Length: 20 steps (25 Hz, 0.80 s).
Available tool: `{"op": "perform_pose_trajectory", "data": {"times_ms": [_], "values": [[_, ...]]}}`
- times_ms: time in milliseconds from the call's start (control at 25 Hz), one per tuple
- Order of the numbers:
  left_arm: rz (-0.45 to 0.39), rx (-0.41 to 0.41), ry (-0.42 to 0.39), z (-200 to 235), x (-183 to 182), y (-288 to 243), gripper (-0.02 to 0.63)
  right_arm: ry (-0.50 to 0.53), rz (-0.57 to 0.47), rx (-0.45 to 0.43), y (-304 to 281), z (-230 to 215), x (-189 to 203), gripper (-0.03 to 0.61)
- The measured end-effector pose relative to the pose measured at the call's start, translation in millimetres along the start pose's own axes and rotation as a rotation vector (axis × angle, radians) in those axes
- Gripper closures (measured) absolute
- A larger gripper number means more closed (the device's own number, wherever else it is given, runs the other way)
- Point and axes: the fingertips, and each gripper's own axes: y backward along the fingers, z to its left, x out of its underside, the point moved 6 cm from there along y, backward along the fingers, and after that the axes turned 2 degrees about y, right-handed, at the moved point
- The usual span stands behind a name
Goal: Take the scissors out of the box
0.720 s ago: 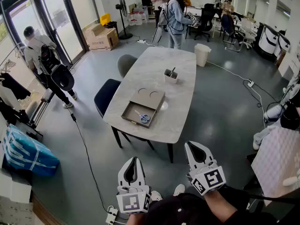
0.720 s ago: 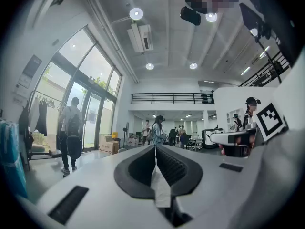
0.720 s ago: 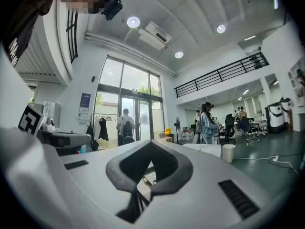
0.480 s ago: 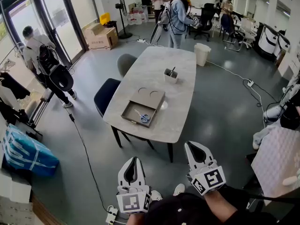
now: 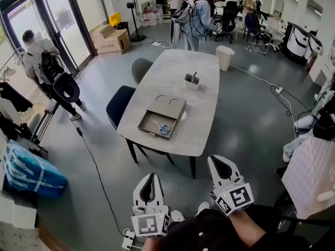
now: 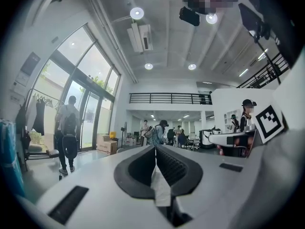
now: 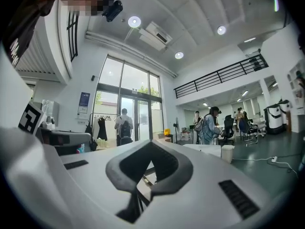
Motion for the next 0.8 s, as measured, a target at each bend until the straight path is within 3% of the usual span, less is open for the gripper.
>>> {"op": "perform_pose_trajectory", "data": {"times_ms": [400,800], "values": [[0.021,0.023,-0.003,29,10,12,0.597,-0.022,0.042,0.061,3,15,20,0.582],[0.014,0.024,-0.011,49,10,-19,0.597,-0.023,0.022,0.058,-40,9,21,0.581]]}}
